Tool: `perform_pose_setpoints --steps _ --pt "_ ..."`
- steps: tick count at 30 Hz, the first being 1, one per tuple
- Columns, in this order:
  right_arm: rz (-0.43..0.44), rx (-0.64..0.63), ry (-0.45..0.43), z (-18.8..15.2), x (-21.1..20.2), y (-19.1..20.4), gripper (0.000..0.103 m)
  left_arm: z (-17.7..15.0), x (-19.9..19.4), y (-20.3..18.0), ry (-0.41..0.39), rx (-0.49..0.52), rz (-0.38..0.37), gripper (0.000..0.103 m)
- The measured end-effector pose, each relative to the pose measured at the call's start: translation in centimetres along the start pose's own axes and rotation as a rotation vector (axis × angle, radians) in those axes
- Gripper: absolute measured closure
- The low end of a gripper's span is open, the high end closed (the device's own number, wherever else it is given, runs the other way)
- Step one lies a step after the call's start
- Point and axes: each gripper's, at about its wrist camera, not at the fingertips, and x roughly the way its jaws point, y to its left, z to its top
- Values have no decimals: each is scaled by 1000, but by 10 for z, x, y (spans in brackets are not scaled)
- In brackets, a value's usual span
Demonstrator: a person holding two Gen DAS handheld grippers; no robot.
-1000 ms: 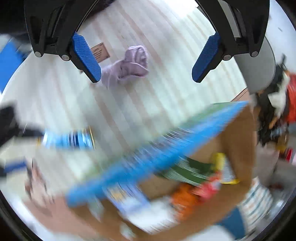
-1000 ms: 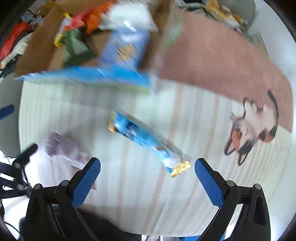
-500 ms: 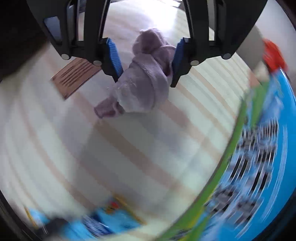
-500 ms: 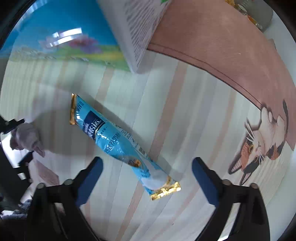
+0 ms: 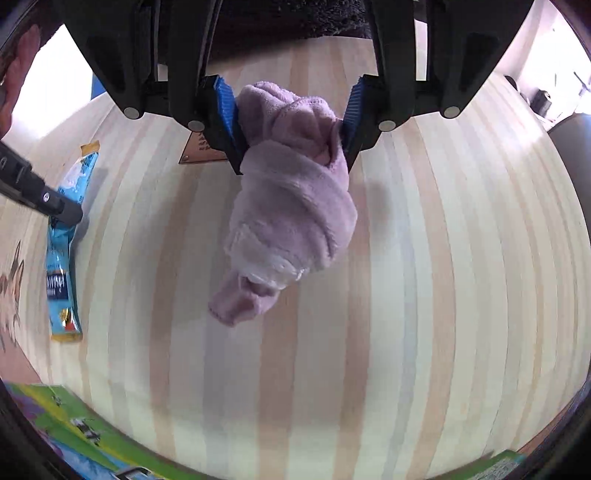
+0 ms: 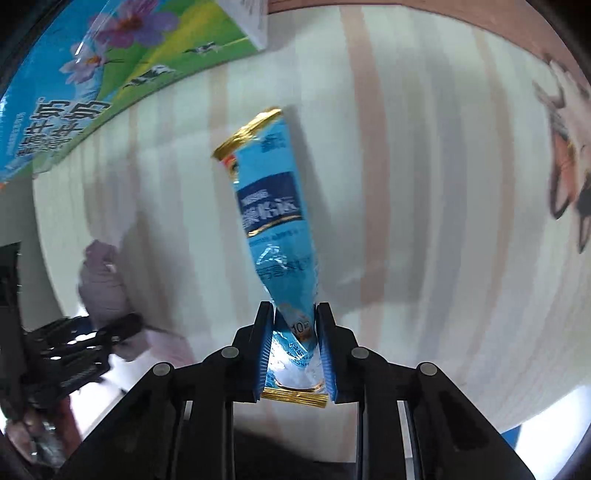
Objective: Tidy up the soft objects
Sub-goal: 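Drop the tube and towel into the box and open both tools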
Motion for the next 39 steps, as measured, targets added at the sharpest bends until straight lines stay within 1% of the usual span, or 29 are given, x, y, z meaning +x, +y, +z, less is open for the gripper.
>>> perform_pose_setpoints --steps 1,2,3,4,5,6,7,8,9,10,11,12,14,16,17,18,20,22,24,25,26,29,31,33,34,36,37,38,39 --pt "-7 3 -14 -1 -1 0 74 -5 4 -3 -2 5 7 57" --pt "-19 1 -28 -1 -5 4 67 -7 5 -6 -4 11 17 57" --pt "-39 -1 -46 1 -9 9 64 -8 5 -10 -8 15 26 57" --pt "-63 -2 -64 4 -13 15 62 -8 4 -14 -19 19 40 57" --pt "-105 -10 -80 4 -11 18 62 -8 3 -19 -28 23 53 58" --pt "-140 -18 -98 2 -9 21 62 -10 2 -22 -38 27 63 63" --pt "-163 -24 -115 1 -12 30 66 -10 0 -27 -69 41 98 68" --pt "-214 -39 -123 -1 -11 38 83 -11 -2 -30 -92 53 114 73" --pt "-261 -57 -132 -6 -9 46 83 -18 -4 -34 -107 56 118 74" --pt "-252 -62 -128 -11 -8 51 84 -19 -6 -34 -114 53 117 74" --pt "-211 -60 -101 -14 -5 54 85 -20 -10 -35 -127 48 114 75" --pt "-179 -57 -81 -18 -5 58 85 -23 -16 -36 -143 48 101 75" --pt "-136 -66 -82 -29 -13 65 86 -30 -36 -37 -177 45 63 75" --pt "-75 -77 -97 -38 -35 73 86 -31 -62 -35 -208 44 14 75" --pt "-39 -85 -104 -42 -47 79 86 -34 -82 -36 -233 39 -29 75" --pt "16 -90 -123 -47 -67 86 86 -35 -98 -34 -252 37 -62 75" --pt "75 -112 -166 -50 -102 100 87 -33 -144 -32 -312 31 -138 75" --pt "115 -126 -217 -45 -137 111 87 -25 -169 -14 -337 32 -189 75" --pt "145 -141 -268 -33 -171 129 87 -6 -197 -1 -356 9 -228 75" --pt "155 -146 -288 -27 -182 137 87 10 -211 6 -360 4 -230 75" --pt "147 -152 -319 -16 -196 147 87 17 -218 19 -366 -12 -225 75" --pt "100 -137 -375 28 -216 162 87 56 -225 40 -358 -55 -195 75" --pt "82 -117 -374 67 -221 161 87 83 -217 55 -320 -86 -179 75" --pt "61 -97 -361 101 -218 172 87 106 -212 58 -293 -101 -163 75" --pt "39 -95 -356 118 -211 178 87 121 -210 63 -271 -117 -144 75" --pt "15 -91 -341 146 -192 185 87 141 -203 69 -248 -115 -114 75" --pt "7 -88 -329 153 -182 186 87 149 -199 70 -240 -110 -91 75" --pt "4 -86 -319 160 -161 191 87 156 -194 71 -229 -110 -76 75" --pt "-5 -77 -313 167 -155 192 87 161 -189 73 -213 -114 -64 75"
